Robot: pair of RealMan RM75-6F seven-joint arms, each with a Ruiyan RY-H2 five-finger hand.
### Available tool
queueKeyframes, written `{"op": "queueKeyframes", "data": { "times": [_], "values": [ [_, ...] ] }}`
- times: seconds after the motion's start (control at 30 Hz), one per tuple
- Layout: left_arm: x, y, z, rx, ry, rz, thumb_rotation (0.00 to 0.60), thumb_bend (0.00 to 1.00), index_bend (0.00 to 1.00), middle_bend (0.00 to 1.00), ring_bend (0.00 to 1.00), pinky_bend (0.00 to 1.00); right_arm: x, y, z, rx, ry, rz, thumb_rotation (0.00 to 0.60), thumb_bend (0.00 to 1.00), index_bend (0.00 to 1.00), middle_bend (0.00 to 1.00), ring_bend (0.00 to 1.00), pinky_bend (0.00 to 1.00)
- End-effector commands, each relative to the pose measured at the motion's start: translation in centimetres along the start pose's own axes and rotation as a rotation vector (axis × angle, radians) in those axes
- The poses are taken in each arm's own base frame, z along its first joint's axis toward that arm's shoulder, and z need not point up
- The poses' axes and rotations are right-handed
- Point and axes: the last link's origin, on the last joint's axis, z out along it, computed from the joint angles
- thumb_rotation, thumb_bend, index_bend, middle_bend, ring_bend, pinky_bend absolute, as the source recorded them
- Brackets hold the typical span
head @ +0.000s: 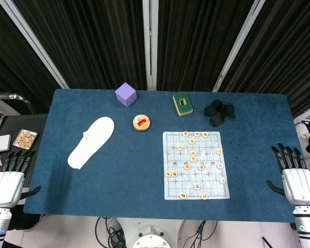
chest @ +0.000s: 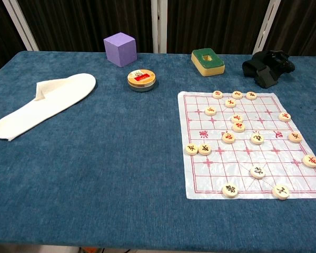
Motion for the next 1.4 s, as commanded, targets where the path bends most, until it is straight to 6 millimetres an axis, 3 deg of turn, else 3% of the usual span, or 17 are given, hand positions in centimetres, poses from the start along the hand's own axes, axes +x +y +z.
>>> {"op": "queueKeyframes", "data": {
  "times": [0.03,0.33,0.5,0.73,0.97,1.17,1.4],
  "values": [
    [0.1,0.1,0.0,-0.001,0.004,0.001,0.6,0.01,0.03,0.08,0.0,0.04,0.1,0.1,0.0,-0.001,0.003,0.001,0.6,0.04,0.0,0.0,0.0,0.0],
    [0.5,0.2,-0.3,-0.004,0.003,0.004,0.6,0.01,0.03,0.08,0.0,0.04,0.0,0.2,0.3,0.002,-0.006,0.003,0.6,0.04,0.0,0.0,0.0,0.0],
    [0.4,0.2,-0.4,0.0,0.001,-0.006,0.6,0.01,0.03,0.08,0.0,0.04,0.1,0.1,1.9,0.004,-0.02,-0.011,0.6,0.04,0.0,0.0,0.0,0.0],
    [0.2,0.0,-0.6,-0.004,0.005,-0.016,0.6,0.01,0.03,0.08,0.0,0.04,-1.1,-2.0,8.2,0.061,-0.083,-0.029,0.6,0.05,0.0,0.0,0.0,0.0],
    [0.2,0.1,-0.7,-0.015,0.011,-0.019,0.6,0.01,0.03,0.08,0.0,0.04,-5.0,-6.8,14.9,0.118,-0.161,-0.056,0.6,0.09,0.04,0.0,0.0,0.0],
    [0.2,0.2,-0.7,-0.019,0.009,-0.02,0.6,0.01,0.03,0.08,0.0,0.04,-8.3,-10.0,18.5,0.113,-0.212,-0.093,0.6,0.12,0.13,0.0,0.0,0.0],
    [0.2,0.0,-1.0,-0.013,0.0,-0.025,0.6,0.01,0.03,0.08,0.0,0.04,-11.1,-12.7,20.4,0.1,-0.264,-0.091,0.6,0.15,0.19,0.0,0.0,0.0]
  ]
}}
